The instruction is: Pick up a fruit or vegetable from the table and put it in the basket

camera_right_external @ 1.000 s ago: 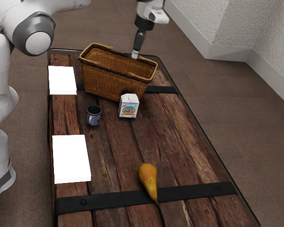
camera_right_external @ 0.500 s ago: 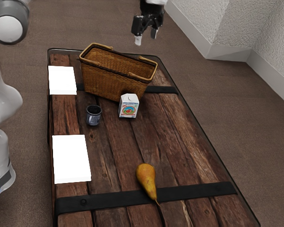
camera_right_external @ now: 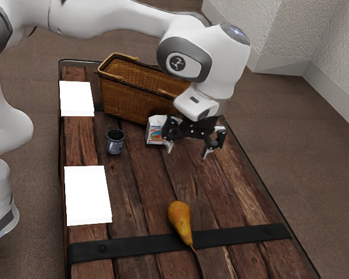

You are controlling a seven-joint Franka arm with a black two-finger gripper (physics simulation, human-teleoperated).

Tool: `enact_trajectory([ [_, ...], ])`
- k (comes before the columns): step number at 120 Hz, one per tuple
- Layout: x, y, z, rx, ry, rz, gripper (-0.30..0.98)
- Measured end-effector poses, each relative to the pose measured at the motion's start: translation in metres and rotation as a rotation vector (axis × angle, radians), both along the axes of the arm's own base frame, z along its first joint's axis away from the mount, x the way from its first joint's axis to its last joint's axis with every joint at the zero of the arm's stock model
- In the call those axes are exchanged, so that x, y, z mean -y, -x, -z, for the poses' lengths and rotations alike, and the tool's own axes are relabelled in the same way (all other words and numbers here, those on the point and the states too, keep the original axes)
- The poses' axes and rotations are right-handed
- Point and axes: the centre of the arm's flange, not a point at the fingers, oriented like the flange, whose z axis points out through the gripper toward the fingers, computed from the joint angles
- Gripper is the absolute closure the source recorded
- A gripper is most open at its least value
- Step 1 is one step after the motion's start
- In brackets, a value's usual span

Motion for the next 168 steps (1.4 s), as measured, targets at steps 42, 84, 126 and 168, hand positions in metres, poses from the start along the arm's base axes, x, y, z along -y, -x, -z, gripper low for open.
enact_trajectory([
  [42, 0.007, -0.043, 0.082, 0.069, 0.053, -0.068, 0.00],
  [84, 0.012, -0.040, 0.121, 0.087, 0.082, -0.099, 0.00],
  [126, -0.027, -0.038, 0.110, 0.039, -0.042, -0.381, 0.00],
  [168, 0.032, -0.002, 0.097, 0.043, -0.042, -0.484, 0.00],
])
